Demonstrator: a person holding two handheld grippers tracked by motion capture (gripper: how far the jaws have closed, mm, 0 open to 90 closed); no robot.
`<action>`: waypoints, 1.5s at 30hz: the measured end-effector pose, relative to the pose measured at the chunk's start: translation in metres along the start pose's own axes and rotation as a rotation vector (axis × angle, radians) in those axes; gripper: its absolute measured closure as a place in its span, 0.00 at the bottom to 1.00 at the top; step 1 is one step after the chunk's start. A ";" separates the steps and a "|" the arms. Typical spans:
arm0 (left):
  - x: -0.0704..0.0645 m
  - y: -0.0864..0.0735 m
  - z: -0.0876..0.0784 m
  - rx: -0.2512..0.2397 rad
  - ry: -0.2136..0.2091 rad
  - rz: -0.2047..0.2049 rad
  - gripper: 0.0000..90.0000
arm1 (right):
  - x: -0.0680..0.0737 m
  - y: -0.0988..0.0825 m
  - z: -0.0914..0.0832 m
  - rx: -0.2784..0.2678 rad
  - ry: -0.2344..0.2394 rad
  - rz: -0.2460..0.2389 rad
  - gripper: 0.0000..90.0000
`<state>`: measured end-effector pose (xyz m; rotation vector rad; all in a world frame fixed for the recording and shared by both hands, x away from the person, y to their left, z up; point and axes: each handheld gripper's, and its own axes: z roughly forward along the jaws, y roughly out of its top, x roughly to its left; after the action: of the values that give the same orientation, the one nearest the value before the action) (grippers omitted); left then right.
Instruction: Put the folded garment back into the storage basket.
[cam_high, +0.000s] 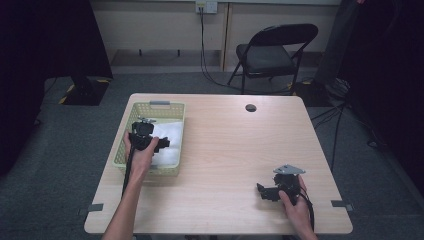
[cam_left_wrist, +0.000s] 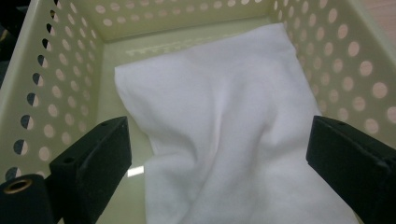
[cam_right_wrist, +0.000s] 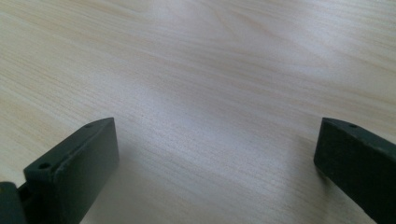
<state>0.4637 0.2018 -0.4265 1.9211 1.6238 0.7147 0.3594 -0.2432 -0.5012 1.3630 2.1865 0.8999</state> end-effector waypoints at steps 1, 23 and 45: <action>-0.001 -0.001 -0.001 0.002 0.009 0.001 0.07 | 0.000 0.000 0.000 0.000 0.000 0.000 0.00; -0.004 -0.019 -0.026 -0.049 -0.035 0.010 0.07 | 0.000 0.000 0.000 0.000 0.000 0.000 0.00; -0.009 -0.042 -0.046 -0.045 -0.051 0.057 0.09 | 0.000 0.000 0.000 0.000 0.000 0.000 0.00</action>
<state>0.4012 0.2015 -0.4221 1.9440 1.5154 0.7138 0.3594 -0.2432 -0.5012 1.3631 2.1866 0.8999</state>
